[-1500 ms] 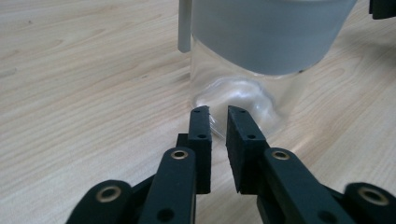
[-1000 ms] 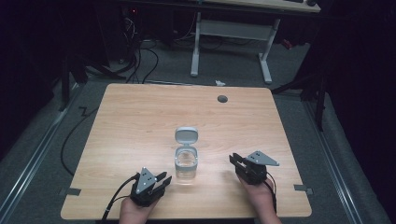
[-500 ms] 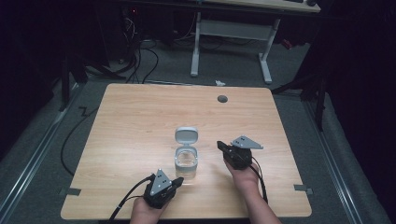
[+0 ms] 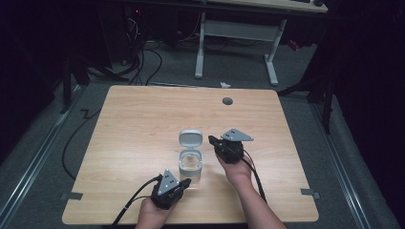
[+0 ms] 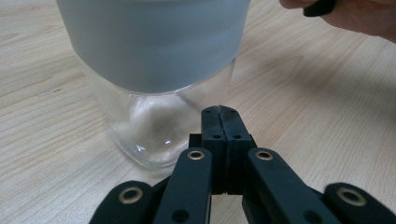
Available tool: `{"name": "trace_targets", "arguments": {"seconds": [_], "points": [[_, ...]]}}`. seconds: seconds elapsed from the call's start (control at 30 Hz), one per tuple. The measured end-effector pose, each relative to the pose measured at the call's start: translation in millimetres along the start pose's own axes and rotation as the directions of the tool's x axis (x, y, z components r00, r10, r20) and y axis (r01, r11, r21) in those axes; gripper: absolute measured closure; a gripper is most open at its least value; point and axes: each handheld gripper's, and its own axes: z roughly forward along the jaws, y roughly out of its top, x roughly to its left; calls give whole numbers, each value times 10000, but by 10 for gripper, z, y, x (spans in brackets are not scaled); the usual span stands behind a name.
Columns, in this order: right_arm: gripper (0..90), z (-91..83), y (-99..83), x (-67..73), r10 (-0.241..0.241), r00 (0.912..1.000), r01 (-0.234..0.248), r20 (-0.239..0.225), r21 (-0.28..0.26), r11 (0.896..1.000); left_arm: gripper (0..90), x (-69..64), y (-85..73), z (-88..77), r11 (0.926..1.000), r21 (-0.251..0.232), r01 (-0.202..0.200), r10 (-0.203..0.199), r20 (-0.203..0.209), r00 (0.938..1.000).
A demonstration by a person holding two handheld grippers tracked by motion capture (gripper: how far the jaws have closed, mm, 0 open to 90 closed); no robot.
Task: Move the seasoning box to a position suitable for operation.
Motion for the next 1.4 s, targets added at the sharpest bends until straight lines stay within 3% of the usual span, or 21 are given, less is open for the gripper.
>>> {"name": "trace_targets", "arguments": {"seconds": [0.37, 0.87, 1.17, 1.33, 1.4], "points": [[900, 55, 259, 96, -251, 9995, 243, -189, -390, 9989, 900, 12, 12, 13, 10000, -20, 22, -22, -14, 10000], [899, 58, 313, 170, -483, 9977, 456, -485, -552, 9974, 900, 6, 1, 21, 9999, -22, -117, 117, -39, 9999], [896, -120, 204, 312, -840, 9943, 789, -658, -765, 9939, 900, 1, 14, 6, 9999, -93, -77, 76, -29, 10000], [896, -265, 160, 322, -821, 9944, 752, -665, -1007, 9921, 900, -18, 11, -56, 10000, -33, -26, 27, 98, 9999], [896, -327, 139, 317, -841, 9949, 780, -564, -1019, 9917, 900, -17, 5, -96, 9998, 56, -190, 189, 106, 9998]]}}
